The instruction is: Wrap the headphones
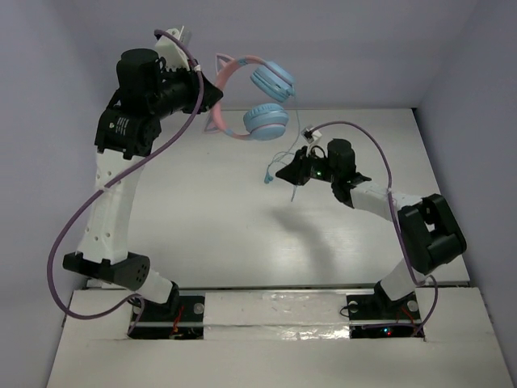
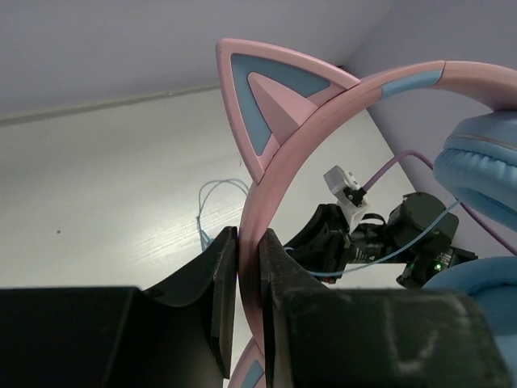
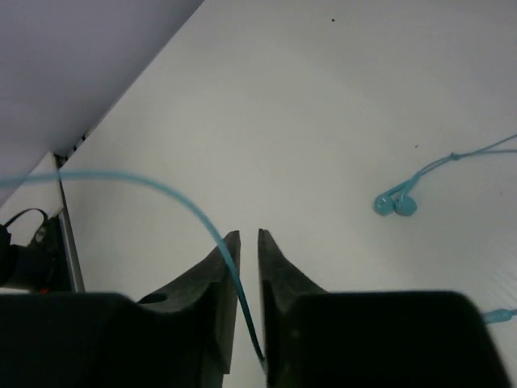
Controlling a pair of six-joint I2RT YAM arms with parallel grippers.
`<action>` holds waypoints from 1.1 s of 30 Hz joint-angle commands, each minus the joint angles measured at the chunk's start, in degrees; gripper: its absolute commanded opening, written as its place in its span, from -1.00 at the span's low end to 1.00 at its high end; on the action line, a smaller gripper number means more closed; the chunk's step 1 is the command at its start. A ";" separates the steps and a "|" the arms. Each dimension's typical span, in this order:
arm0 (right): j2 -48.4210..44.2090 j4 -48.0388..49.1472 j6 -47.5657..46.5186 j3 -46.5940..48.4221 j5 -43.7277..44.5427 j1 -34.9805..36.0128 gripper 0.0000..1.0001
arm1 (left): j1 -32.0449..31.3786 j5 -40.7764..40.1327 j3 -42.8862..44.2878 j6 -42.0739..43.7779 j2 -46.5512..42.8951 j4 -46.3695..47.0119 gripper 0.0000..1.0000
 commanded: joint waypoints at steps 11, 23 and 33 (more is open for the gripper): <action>-1.74 -0.91 10.63 -4.09 19.93 7.07 -1.00 | 9.19 5.45 -23.11 -16.86 3.56 17.03 -1.00; -2.18 -24.64 11.86 4.62 49.74 21.03 -1.00 | 11.21 -0.95 -47.54 -36.55 0.14 38.84 -1.00; -0.94 -40.45 4.67 18.31 57.56 38.53 -1.00 | 6.30 -12.11 -51.08 -34.99 -0.48 41.06 -1.00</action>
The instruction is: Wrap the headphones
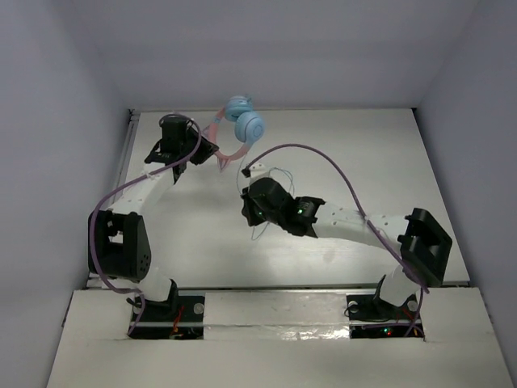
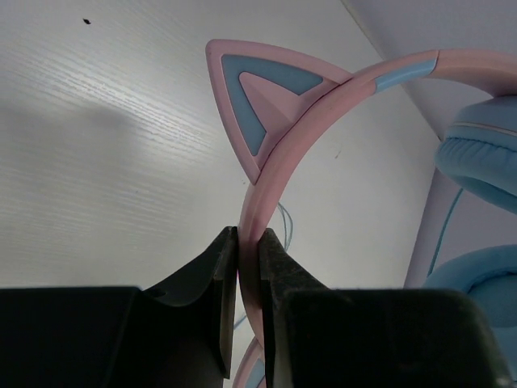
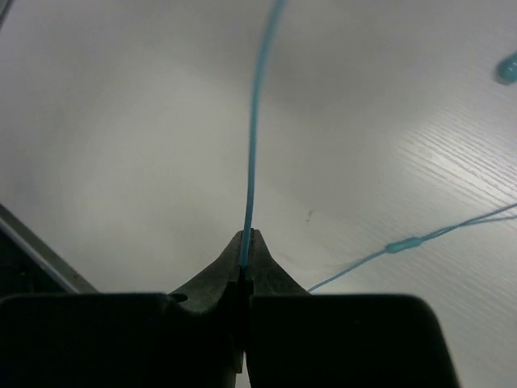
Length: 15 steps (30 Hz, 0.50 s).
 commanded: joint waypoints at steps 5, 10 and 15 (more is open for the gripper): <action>-3.47 -13.73 -8.87 11.01 6.52 4.58 -1.00 | -7.39 -15.40 6.68 11.53 -3.91 -2.11 -1.00; -4.62 -21.91 -15.72 17.60 12.22 4.58 -1.00 | -15.20 -22.64 11.52 21.80 -3.13 -8.97 -1.00; -7.43 -22.71 -18.98 20.95 13.29 2.58 -1.00 | -17.77 -27.82 13.89 28.76 -3.04 -13.70 -1.00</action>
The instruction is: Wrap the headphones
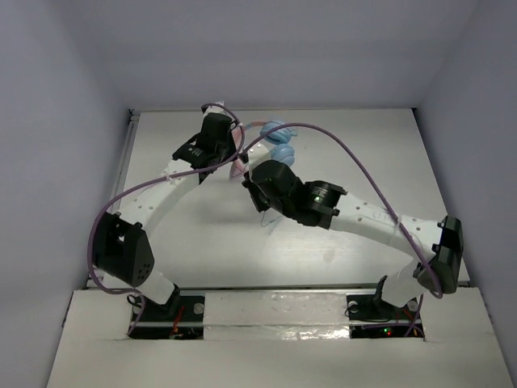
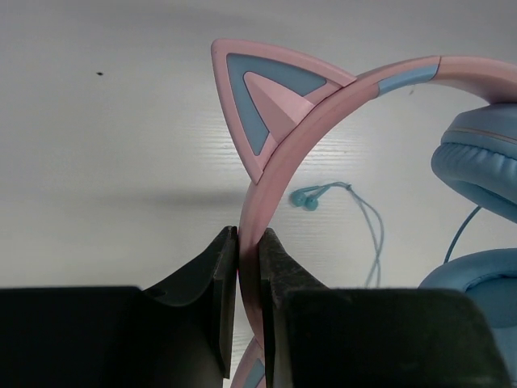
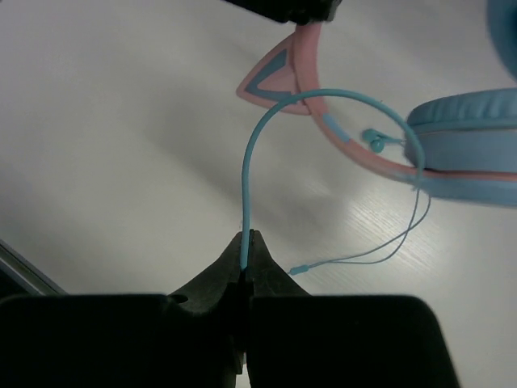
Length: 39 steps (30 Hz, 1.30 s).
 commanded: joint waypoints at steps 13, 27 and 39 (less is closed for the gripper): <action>-5.11 -0.84 -5.09 5.26 -9.83 -13.21 -1.00 | -2.75 1.91 -3.98 20.53 -6.95 -3.32 -1.00; -2.02 -3.40 -6.94 6.33 -2.29 -18.83 -0.97 | -9.60 10.27 -6.61 25.11 -9.32 -6.84 -1.00; -3.61 0.29 -3.07 -1.94 8.62 -22.26 -0.70 | -9.60 10.69 -10.66 25.90 -13.01 -6.14 -1.00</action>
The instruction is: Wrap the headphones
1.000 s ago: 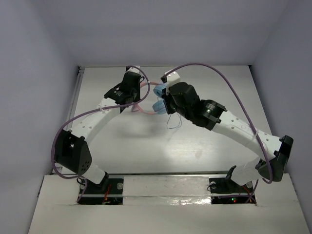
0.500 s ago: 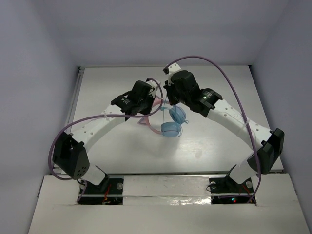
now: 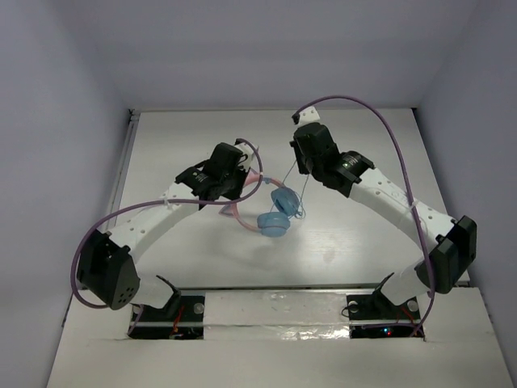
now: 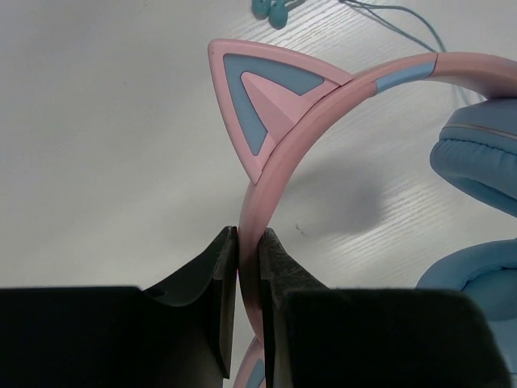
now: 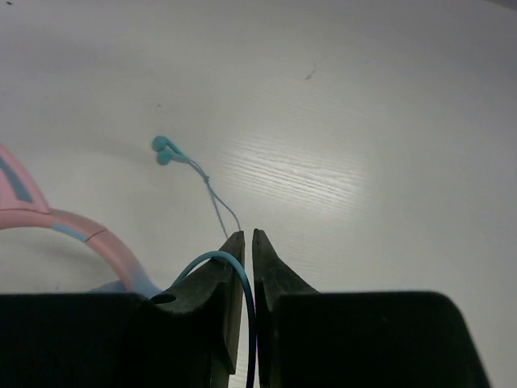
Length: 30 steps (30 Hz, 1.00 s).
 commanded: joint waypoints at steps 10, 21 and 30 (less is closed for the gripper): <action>0.99 10.21 3.28 -4.31 3.37 -5.63 -0.64 | 0.52 7.38 1.96 0.50 -5.35 3.46 -1.00; -3.22 2.40 6.88 -5.71 -1.29 -5.63 -0.37 | 0.52 -6.43 2.75 -0.90 -2.53 1.44 -1.00; 3.80 7.20 8.03 -5.20 -3.31 -7.12 -0.49 | 0.52 12.17 2.58 1.12 -8.24 3.63 -1.00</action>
